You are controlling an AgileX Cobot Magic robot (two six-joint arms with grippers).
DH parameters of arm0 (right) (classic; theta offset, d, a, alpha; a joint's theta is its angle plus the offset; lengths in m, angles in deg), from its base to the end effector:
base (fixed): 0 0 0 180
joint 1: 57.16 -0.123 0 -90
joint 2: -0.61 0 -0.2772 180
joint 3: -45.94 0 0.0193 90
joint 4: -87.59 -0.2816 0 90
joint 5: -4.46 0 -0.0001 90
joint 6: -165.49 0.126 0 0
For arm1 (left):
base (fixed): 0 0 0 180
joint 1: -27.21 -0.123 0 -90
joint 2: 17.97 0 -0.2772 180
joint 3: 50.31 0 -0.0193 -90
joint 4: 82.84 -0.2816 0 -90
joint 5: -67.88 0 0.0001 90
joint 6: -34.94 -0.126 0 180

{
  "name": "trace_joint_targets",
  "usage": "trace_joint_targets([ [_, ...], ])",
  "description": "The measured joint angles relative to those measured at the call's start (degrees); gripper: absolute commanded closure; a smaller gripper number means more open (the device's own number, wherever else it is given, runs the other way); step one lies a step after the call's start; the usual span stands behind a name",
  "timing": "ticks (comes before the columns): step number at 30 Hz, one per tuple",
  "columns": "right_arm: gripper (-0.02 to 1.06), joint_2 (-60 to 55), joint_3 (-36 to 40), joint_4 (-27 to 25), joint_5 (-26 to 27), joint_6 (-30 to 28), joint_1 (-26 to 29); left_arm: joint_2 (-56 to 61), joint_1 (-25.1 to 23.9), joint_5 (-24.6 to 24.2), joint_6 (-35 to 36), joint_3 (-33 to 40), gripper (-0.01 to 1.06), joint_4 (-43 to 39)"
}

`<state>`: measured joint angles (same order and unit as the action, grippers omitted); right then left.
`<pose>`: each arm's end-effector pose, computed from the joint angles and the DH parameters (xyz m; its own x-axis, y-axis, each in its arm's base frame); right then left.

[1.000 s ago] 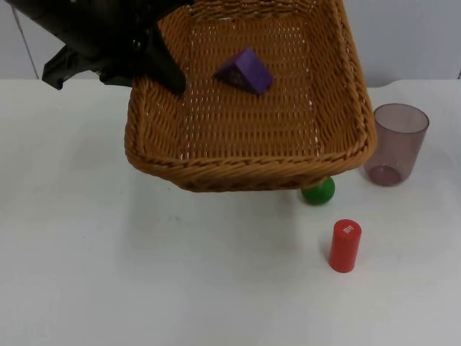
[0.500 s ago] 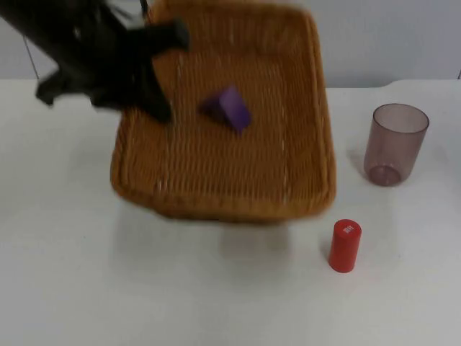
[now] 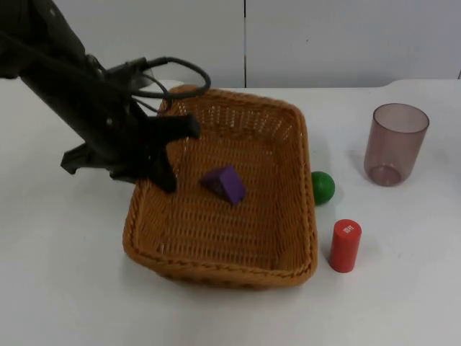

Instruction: Pick up the basket with the left hand and place the triangular block into the basket with the right hand.

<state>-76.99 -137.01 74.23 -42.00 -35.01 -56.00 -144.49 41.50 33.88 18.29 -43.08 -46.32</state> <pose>0.3145 0.0148 0.4241 -0.4709 -0.1821 -0.8632 -0.2203 0.9717 -0.0848 0.3946 -0.1438 0.0518 -0.9769 -0.0013 -0.2138 0.0830 0.9193 -0.3848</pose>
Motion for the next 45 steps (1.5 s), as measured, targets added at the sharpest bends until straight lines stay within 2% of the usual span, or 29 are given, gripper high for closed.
trace_joint_targets([
  [9, 0.0, 0.0, 0.0, 0.0, -0.14, -0.22, 0.0, -1.23, 0.0, -1.93, -0.99, 0.0, 1.05, 2.16],
  [11, 0.0, 0.0, 0.0, 0.0, -0.14, -0.47, 0.0, -1.23, 0.0, -2.75, -0.99, 0.0, 1.01, 2.54],
  [14, 0.0, 0.0, 0.0, 0.0, -0.35, -0.72, 0.0, -1.23, 0.0, -3.45, -0.99, 0.0, 0.79, 2.85],
  [15, 0.0, 0.0, 0.0, 0.0, -0.64, -1.13, 0.0, -1.23, 0.0, -3.56, -0.99, 0.0, 0.79, 3.13],
  [16, 0.0, 0.0, 0.0, 0.0, -0.86, -1.13, 0.0, -1.23, 0.0, -3.56, -0.99, 0.0, 0.69, 3.36],
  [18, 0.0, 0.0, 0.0, 0.0, -1.11, -1.13, 0.0, -1.23, 0.0, -3.56, -0.99, 0.0, 0.41, 3.47],
  [19, 0.0, 0.0, 0.0, 0.0, -1.37, -1.24, 0.0, -1.23, 0.0, -3.56, -0.99, 0.0, 0.41, 3.6],
  [21, 0.0, 0.0, 0.0, 0.0, -1.61, -1.34, 0.0, -1.23, 0.0, -3.56, -0.99, 0.0, 0.08, 3.97],
  [22, 0.0, 0.0, 0.0, 0.0, -1.69, -1.34, 0.0, -1.23, 0.0, -3.56, -1.16, 0.0, 0.0, 4.08],
  [31, 0.0, 0.0, 0.0, 0.0, -1.74, -1.34, 0.0, 1.8, 0.0, -3.55, -2.24, 0.0, 0.0, 3.9],
  [38, 0.0, 0.0, 0.0, 0.0, -1.74, -1.59, 0.0, 10.21, 0.0, -1.01, -0.45, 0.0, 0.0, -3.09],
  [42, 0.0, 0.0, 0.0, 0.0, -1.74, -1.59, 0.0, 17.33, 0.0, 2.12, 11.18, 0.0, 0.0, -21.29],
  [43, 0.0, 0.0, 0.0, 0.0, -1.74, -1.59, 0.0, 17.33, 0.0, 2.12, 11.18, 0.0, 0.0, -21.29],
  [45, 0.0, 0.0, 0.0, -0.1, -1.74, -1.59, 0.0, 20.71, 0.0, 2.77, 17.52, 0.0, 0.0, -30.21],
])
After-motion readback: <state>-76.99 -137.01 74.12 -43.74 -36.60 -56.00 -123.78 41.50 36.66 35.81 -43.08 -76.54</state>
